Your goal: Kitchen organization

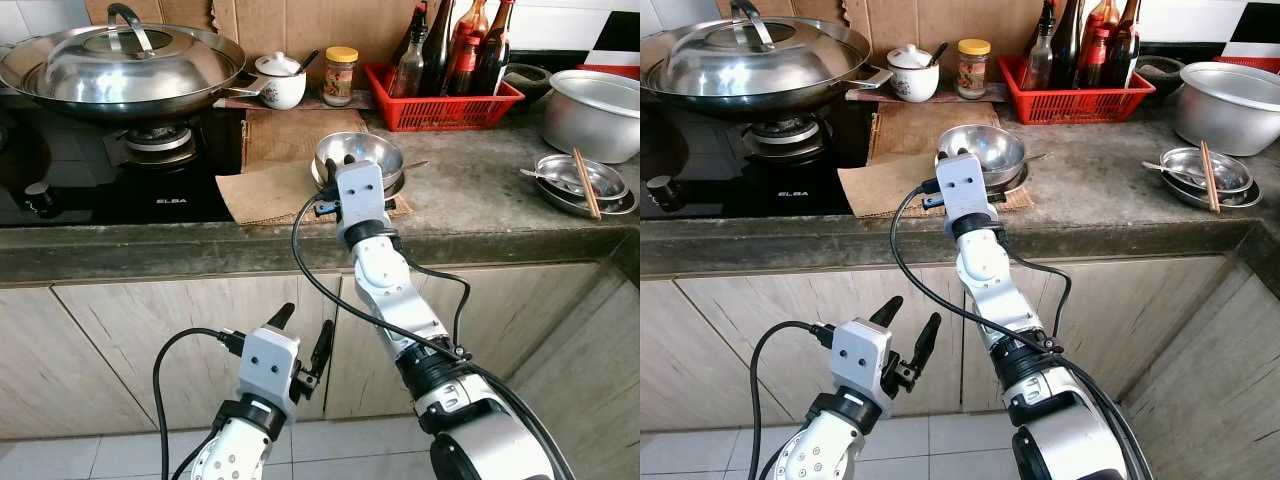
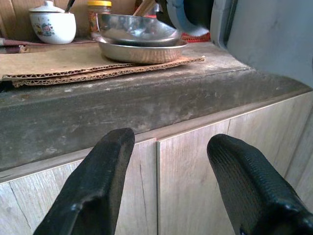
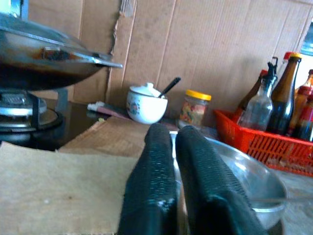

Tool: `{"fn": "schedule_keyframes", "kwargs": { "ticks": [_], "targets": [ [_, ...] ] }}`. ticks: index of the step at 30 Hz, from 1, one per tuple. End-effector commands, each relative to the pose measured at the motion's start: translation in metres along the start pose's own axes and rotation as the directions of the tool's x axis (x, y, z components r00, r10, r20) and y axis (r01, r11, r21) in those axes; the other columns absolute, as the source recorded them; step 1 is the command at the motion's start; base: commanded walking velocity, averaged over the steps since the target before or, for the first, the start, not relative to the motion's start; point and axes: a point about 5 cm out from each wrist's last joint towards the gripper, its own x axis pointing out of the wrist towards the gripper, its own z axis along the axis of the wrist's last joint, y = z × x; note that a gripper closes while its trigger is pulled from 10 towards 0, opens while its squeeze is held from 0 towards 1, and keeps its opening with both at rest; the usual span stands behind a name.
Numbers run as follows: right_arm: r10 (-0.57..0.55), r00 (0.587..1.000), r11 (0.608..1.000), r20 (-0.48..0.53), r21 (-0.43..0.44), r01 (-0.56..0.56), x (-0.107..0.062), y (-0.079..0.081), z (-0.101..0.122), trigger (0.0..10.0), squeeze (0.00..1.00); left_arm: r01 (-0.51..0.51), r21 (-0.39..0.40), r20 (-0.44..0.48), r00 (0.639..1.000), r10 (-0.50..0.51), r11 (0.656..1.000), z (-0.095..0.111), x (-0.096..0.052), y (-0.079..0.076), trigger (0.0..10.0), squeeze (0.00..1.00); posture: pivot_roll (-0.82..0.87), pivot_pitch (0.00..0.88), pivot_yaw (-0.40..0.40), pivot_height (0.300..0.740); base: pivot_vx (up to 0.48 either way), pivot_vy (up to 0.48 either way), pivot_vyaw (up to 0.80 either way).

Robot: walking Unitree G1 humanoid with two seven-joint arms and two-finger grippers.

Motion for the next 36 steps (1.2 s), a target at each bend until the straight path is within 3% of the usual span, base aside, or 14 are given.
{"fn": "schedule_keyframes", "kwargs": {
  "ticks": [1, 20, 21, 22, 23, 25, 26, 27, 30, 31, 32, 33, 36],
  "targets": [
    [-0.01, 0.999, 1.0, 0.031, -0.002, 0.01, 0.0044, -0.0024, 0.0065, 0.0, 0.0, -0.002, 0.002, 0.006, 1.0, 0.002, 1.0, -0.0002, 0.0013, -0.001, 10.0, 0.0, 0.18, 0.067, -0.068, 0.74, 0.0, 0.0, 0.0],
    [-0.023, 0.999, 1.0, 0.038, 0.018, 0.023, 0.009, -0.0041, 0.01, 0.0, 0.0, -0.002, 0.012, -0.003, 1.0, 0.002, 1.0, -0.0016, 0.001, 0.0001, 10.0, 0.0, 0.18, 0.07, -0.064, 0.74, 0.0, 0.0, 0.0],
    [-0.025, 0.999, 1.0, 0.036, 0.016, 0.024, 0.0093, -0.0044, 0.01, 1.4, 0.0, -0.002, 0.012, -0.002, 1.0, 0.002, 1.0, -0.0015, 0.001, 0.0001, 10.0, 0.0, 0.18, 0.07, -0.065, 0.74, 0.0, 0.0, 0.0],
    [-0.025, 0.999, 1.0, 0.036, 0.016, 0.024, 0.0093, -0.0044, 0.01, 1.4, 0.0, -0.002, 0.012, -0.002, 1.0, 0.002, 1.0, -0.0015, 0.001, 0.0001, 10.0, 0.0, 0.18, 0.07, -0.065, 0.74, 0.0, 0.0, 0.0],
    [-0.023, 0.999, 1.0, 0.034, 0.017, 0.022, 0.0092, -0.0042, 0.0097, 10.0, 0.0, -0.001, 0.012, -0.003, 1.0, 0.001, 1.0, -0.0018, 0.0005, -0.0001, 10.0, 0.0, 0.18, 0.07, -0.061, 0.74, 0.0, 0.0, 0.0],
    [-0.021, 0.999, 1.0, 0.033, 0.019, 0.02, 0.0092, -0.0041, 0.0097, 10.0, 0.0, -0.001, 0.012, -0.004, 1.0, 0.001, 1.0, -0.0017, 0.0005, -0.0002, 10.0, 0.0, 0.18, 0.072, -0.065, 0.74, 0.0, 0.0, 0.0],
    [-0.022, 0.999, 1.0, 0.032, 0.02, 0.021, 0.0093, -0.0043, 0.0095, 10.0, 0.45, -0.001, 0.012, -0.004, 1.0, 0.001, 1.0, -0.0017, 0.0005, -0.0004, 10.0, 0.0, 0.18, 0.072, -0.065, 0.74, 0.0, 0.0, 0.0],
    [-0.02, 0.999, 1.0, 0.031, 0.023, 0.019, 0.0094, -0.0042, 0.0094, 10.0, 1.0, -0.001, 0.012, -0.004, 1.0, 0.001, 1.0, -0.0016, 0.0006, -0.0004, 10.0, 0.0, 0.18, 0.072, -0.065, 0.74, 0.0, 0.0, 0.0],
    [-0.018, 0.999, 1.0, 0.031, 0.023, 0.018, 0.0094, -0.0039, 0.0095, 10.0, 1.0, -0.001, 0.012, -0.004, 1.0, 0.001, 1.0, -0.0016, 0.0003, -0.0004, 10.0, 0.0, 0.18, 0.074, -0.063, 0.74, 0.0, 0.0, 0.0],
    [-0.018, 0.999, 1.0, 0.031, 0.02, 0.017, 0.0096, -0.0037, 0.0095, 10.0, 0.07, -0.002, 0.011, -0.004, 1.0, 0.002, 1.0, -0.0016, 0.0004, -0.0003, 10.0, 0.0, 0.18, 0.074, -0.063, 0.74, 0.0, 0.0, 0.0],
    [-0.018, 0.999, 1.0, 0.031, 0.019, 0.017, 0.0098, -0.0037, 0.0095, 10.0, 0.07, -0.002, 0.011, -0.004, 1.0, 0.002, 1.0, -0.0017, 0.0004, -0.0003, 10.0, 0.0, 0.18, 0.074, -0.063, 0.74, 0.0, 0.0, 0.0],
    [-0.02, 0.999, 1.0, 0.031, 0.017, 0.02, 0.0101, -0.0041, 0.0097, 10.0, 0.0, -0.002, 0.012, -0.005, 1.0, 0.002, 1.0, -0.0016, 0.0004, -0.0004, 10.0, 0.0, 0.18, 0.073, -0.065, 0.74, 0.0, 0.0, 0.0],
    [-0.025, 0.999, 1.0, 0.034, 0.016, 0.024, 0.0108, -0.0045, 0.0106, 10.0, 0.0, -0.002, 0.012, -0.004, 1.0, 0.002, 1.0, -0.0014, 0.0007, 0.0, 10.0, 0.0, 0.18, 0.073, -0.065, 0.74, 0.0, 0.0, 0.0]
  ]
}}
